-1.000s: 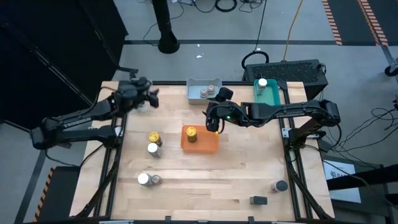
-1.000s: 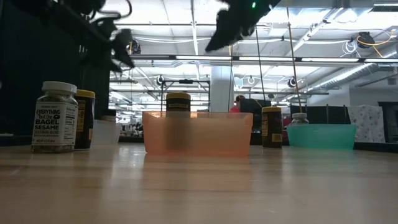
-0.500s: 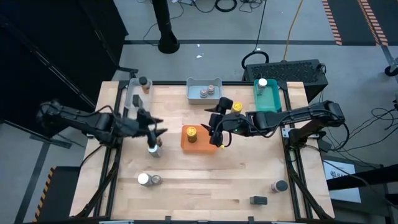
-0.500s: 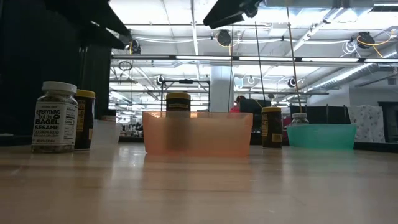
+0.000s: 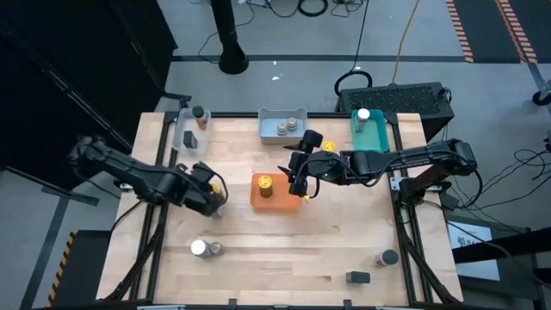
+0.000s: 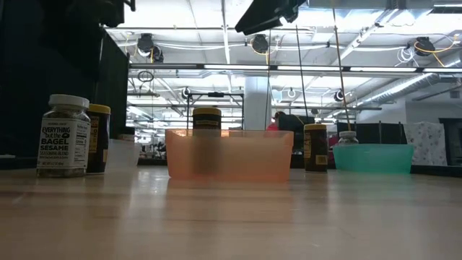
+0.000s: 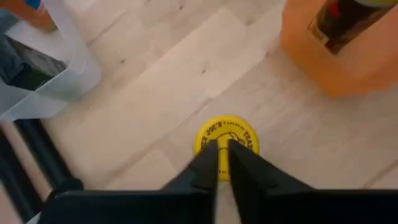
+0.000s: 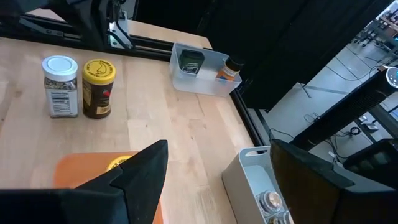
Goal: Sort spices by type
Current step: Put the bottom yellow seasoning bottle into the orange bin
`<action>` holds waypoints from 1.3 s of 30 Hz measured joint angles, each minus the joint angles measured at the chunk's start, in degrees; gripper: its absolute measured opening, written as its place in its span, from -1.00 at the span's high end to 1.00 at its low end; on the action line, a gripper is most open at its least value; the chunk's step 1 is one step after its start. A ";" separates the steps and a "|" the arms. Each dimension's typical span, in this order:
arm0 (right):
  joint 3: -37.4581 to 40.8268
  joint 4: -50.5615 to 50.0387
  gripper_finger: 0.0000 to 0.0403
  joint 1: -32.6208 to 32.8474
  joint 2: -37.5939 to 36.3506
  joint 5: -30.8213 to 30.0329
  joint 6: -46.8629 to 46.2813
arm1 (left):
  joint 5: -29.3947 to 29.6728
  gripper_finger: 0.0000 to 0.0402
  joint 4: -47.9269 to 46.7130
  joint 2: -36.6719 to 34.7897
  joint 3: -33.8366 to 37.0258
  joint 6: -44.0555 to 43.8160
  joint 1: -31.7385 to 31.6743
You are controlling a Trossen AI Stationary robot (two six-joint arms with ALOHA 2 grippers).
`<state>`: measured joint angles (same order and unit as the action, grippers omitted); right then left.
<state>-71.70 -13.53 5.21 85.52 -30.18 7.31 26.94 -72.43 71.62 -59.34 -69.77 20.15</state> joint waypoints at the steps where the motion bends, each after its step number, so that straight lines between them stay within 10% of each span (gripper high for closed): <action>1: 0.00 -0.03 -0.32 0.00 0.00 0.02 0.00 | -0.48 0.90 -0.91 0.88 -0.58 0.04 -0.20; 39: 0.09 -1.32 -0.32 0.10 0.00 0.26 0.90 | -1.95 0.99 1.80 8.27 1.39 5.85 -2.13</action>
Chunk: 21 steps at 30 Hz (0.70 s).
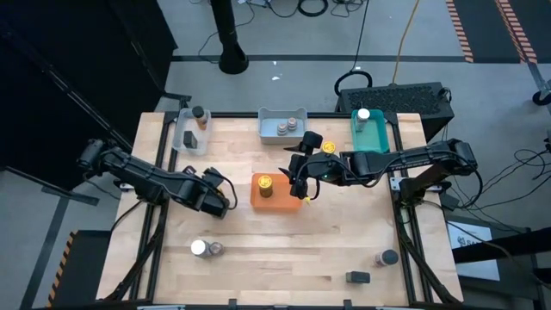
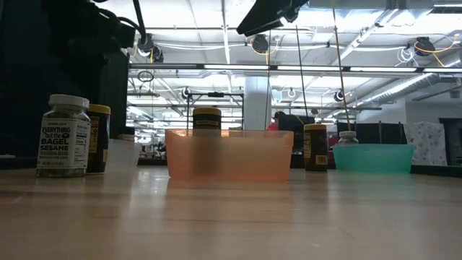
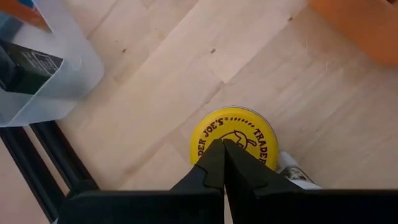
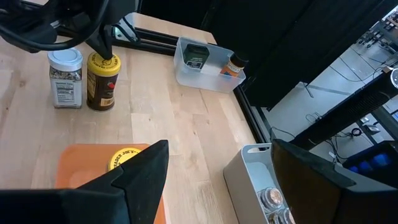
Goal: Sort spices by type
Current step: Put the bottom yellow seasoning bottle into the orange bin
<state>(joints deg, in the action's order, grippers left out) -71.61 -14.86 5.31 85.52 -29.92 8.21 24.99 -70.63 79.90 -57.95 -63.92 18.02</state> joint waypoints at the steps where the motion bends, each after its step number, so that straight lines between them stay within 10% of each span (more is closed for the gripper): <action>1: 0.00 -0.02 -0.32 0.01 0.00 0.00 0.00 | 0.02 0.99 0.17 0.00 0.00 0.43 0.00; 21: 0.00 0.00 -0.32 0.01 0.00 0.00 -0.04 | 0.45 0.99 -0.39 -0.03 -0.53 -1.52 -0.96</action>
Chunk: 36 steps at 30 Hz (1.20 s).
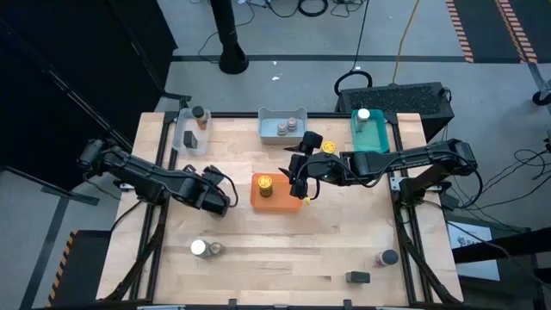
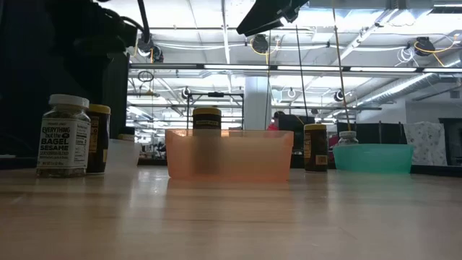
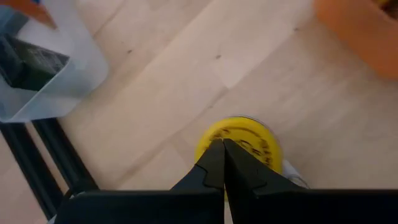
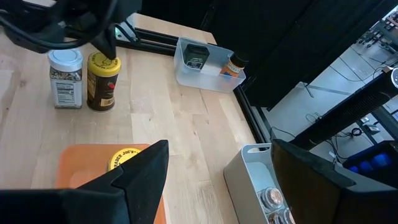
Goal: Sort spices by type
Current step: Put the bottom yellow seasoning bottle into the orange bin
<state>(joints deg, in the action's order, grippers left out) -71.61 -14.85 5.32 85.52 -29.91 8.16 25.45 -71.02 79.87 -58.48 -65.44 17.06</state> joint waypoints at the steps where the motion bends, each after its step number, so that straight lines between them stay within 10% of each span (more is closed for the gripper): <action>1: 0.00 0.00 -0.32 0.00 0.00 -0.02 0.00 | 0.02 0.99 -0.09 -0.03 0.39 -0.33 -0.33; 27: 0.00 0.00 -0.32 -0.02 0.00 -0.01 -0.22 | 0.99 0.99 11.30 -0.08 2.65 13.32 -0.96; 36: 0.00 0.00 -0.32 -0.11 0.00 0.00 -0.22 | -2.46 0.78 4.08 0.08 -7.30 22.88 -0.85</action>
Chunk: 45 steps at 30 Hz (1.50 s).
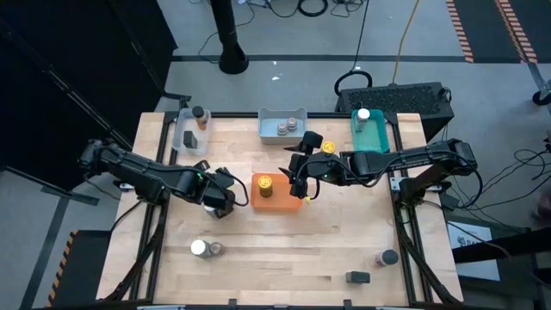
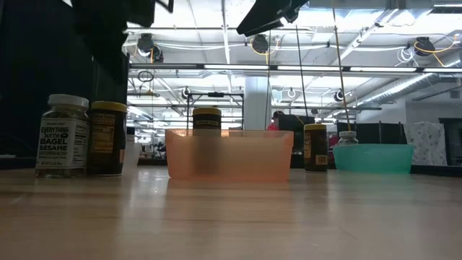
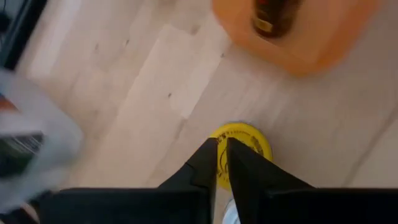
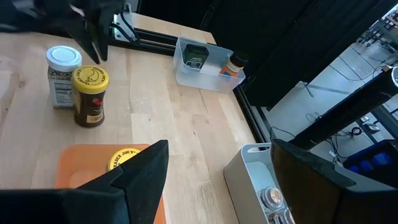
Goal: Sort spices by type
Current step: Put the bottom yellow seasoning bottle into the orange bin
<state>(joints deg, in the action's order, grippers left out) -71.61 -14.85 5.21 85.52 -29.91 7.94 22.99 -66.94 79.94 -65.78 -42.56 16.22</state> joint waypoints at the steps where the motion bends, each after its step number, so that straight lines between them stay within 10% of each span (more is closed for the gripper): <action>1: 0.00 0.00 -0.32 0.00 0.00 0.00 0.00 | -0.27 0.74 -0.87 0.00 -1.05 2.67 0.03; 18: 0.00 -0.04 -0.32 0.02 0.00 0.28 0.00 | -1.99 -0.30 -3.35 -0.17 -1.24 13.62 -0.53; 45: 0.00 -0.83 -0.32 0.02 0.02 0.26 -0.07 | -15.74 -0.33 9.36 -11.72 7.11 26.58 -10.15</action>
<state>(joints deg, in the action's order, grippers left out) -71.61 -15.68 5.23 85.54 -29.65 7.87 7.25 -57.58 68.23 -58.67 -15.98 6.06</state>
